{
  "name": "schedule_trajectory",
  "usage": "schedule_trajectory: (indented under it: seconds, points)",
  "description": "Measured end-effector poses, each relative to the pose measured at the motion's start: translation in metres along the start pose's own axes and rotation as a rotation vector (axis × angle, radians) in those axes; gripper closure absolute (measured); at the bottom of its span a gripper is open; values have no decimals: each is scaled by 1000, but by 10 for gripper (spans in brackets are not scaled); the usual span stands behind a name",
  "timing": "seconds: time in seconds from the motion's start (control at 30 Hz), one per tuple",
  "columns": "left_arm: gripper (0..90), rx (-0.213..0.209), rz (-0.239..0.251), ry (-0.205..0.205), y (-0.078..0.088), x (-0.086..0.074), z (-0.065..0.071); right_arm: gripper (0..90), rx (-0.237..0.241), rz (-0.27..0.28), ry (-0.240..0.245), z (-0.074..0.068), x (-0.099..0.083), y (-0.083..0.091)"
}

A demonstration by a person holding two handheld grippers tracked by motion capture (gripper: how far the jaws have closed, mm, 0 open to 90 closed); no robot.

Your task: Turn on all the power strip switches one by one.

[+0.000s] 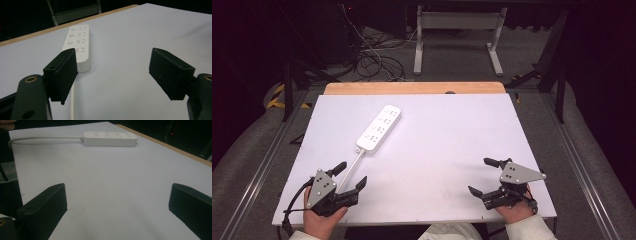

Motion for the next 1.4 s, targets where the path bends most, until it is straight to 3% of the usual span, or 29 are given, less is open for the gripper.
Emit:
schedule_trajectory:
  seconds: [0.33, 0.43, 0.63, 0.8, 0.83, 0.9, 1.1, 1.23, 1.4]
  points:
    - [251, 6, -3, -43, 1, 3, 0, 48, -3, 9, 7, 0, 1, 2]
    - [253, 4, -35, -28, 0, 1, 0, 82, 3, 9, 4, 0, 2, 2]
    - [272, -5, -32, 10, 1, 3, 0, 97, 6, 4, 0, -1, 1, 2]
    - [316, 7, -34, -29, 1, 8, -1, 98, 9, -2, 0, -1, 0, 1]
    - [311, -7, -58, -33, -1, 8, 0, 100, 11, -5, 0, -1, 0, 1]
    - [336, -34, -59, -2, -1, 11, 2, 103, 13, -9, -1, -2, -1, 0]
    - [419, -62, -77, 37, -3, 19, -1, 105, 17, -14, -2, -2, -2, -1]
    - [478, -77, -113, 33, -6, 21, -6, 107, 24, -18, -2, -3, -2, -1]
    - [487, -94, -114, 31, -12, 26, -9, 107, 25, -17, -2, -4, -2, -1]
Point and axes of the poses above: each handheld gripper's, and its own axes: y roughly backward along the jaws, x roughly out of its top, z roughly to its right, the point moved 9 cm from there along -y, roughly forward along the jaws, and after that the axes turned 15 degrees about z, right-handed, at the moved point
